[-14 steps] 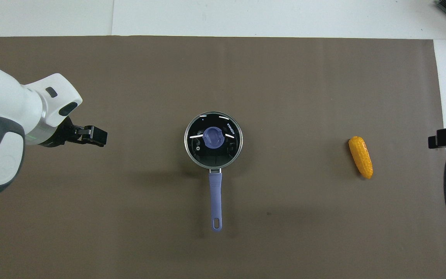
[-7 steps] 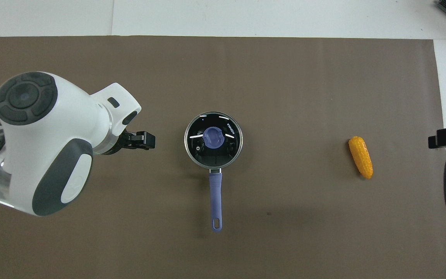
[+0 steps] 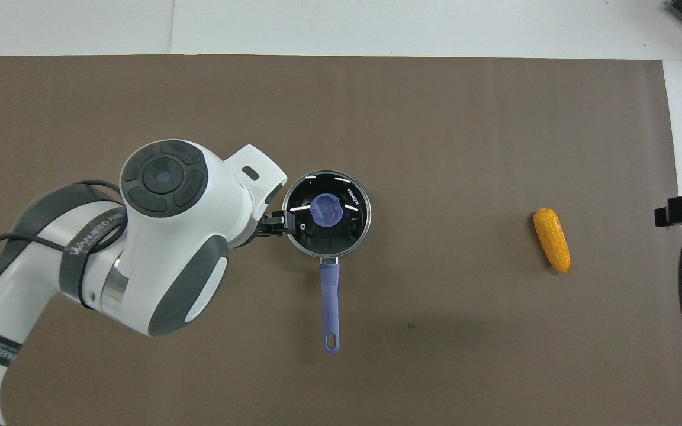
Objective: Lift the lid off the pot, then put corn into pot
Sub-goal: 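Reach the left gripper toward the glass lid knob on the pot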
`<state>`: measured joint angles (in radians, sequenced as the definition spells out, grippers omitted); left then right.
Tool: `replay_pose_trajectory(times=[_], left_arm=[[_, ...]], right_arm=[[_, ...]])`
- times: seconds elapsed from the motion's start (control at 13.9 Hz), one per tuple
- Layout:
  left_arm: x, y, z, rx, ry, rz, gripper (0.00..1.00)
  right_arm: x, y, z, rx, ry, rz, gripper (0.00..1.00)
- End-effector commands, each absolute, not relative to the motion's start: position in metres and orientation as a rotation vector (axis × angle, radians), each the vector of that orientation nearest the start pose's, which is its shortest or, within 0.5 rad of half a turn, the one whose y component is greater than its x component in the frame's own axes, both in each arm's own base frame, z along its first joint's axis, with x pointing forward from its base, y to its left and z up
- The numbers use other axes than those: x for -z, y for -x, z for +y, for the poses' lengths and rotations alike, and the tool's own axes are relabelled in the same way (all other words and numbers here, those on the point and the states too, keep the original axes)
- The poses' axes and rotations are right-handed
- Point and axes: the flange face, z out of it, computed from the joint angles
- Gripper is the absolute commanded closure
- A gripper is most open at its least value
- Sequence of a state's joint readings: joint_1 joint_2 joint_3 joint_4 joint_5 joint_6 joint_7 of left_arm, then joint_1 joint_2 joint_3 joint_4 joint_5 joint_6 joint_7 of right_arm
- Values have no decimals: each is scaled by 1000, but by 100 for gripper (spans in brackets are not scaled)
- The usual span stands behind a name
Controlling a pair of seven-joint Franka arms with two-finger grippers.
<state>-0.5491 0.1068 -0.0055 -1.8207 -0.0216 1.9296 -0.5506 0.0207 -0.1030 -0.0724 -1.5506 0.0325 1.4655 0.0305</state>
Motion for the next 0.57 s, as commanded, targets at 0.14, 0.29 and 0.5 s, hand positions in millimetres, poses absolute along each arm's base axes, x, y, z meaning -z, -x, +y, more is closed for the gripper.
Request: replay_pose_trajectory(times=[0.14, 0.29, 0.5], left_arm=[[-463, -516, -367, 25, 3164, -128, 0], [-451, -515, -385, 14, 3154, -156, 0], [-444, -521, -406, 16, 3160, -180, 0]], right_arm=[[-681, -513, -24, 36, 3088, 129, 0], [-681, -513, -24, 36, 3088, 129, 0], [-681, -513, -24, 36, 3088, 129, 0]])
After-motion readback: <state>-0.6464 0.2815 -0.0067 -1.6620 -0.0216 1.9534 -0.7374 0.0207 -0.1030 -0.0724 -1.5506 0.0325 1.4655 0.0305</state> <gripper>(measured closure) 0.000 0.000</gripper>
